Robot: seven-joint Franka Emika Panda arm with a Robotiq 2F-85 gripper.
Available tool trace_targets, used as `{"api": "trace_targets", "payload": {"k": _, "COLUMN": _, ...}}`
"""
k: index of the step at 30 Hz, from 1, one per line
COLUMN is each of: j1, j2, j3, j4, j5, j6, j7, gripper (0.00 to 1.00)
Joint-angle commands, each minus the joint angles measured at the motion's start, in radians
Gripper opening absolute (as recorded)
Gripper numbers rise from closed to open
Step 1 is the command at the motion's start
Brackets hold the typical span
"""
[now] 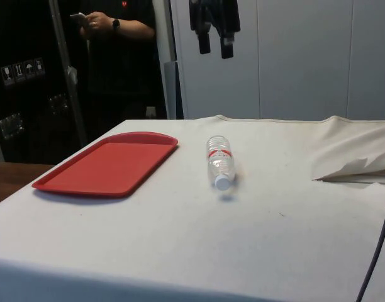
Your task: Place the bottle upright on the tray.
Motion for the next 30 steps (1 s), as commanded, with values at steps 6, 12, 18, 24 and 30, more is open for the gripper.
{"api": "trace_targets", "payload": {"k": 6, "j1": 0.0, "j2": 0.001, "j3": 0.002, "j4": -0.007, "j5": -0.014, "j6": 0.017, "j7": -0.042, "gripper": 1.0}}
{"api": "trace_targets", "payload": {"k": 12, "j1": -0.001, "j2": 0.001, "j3": 0.003, "j4": -0.009, "j5": -0.018, "j6": 0.019, "j7": -0.085, "gripper": 1.0}}
{"api": "trace_targets", "payload": {"k": 18, "j1": -0.001, "j2": 0.001, "j3": 0.003, "j4": -0.012, "j5": -0.022, "j6": 0.023, "j7": -0.126, "gripper": 1.0}}
{"api": "trace_targets", "payload": {"k": 24, "j1": 0.0, "j2": 0.001, "j3": 0.002, "j4": -0.014, "j5": -0.025, "j6": 0.024, "j7": -0.17, "gripper": 1.0}}
{"api": "trace_targets", "payload": {"k": 30, "j1": 0.0, "j2": 0.001, "j3": 0.002, "j4": -0.016, "j5": -0.029, "j6": 0.026, "j7": -0.219, "gripper": 1.0}}
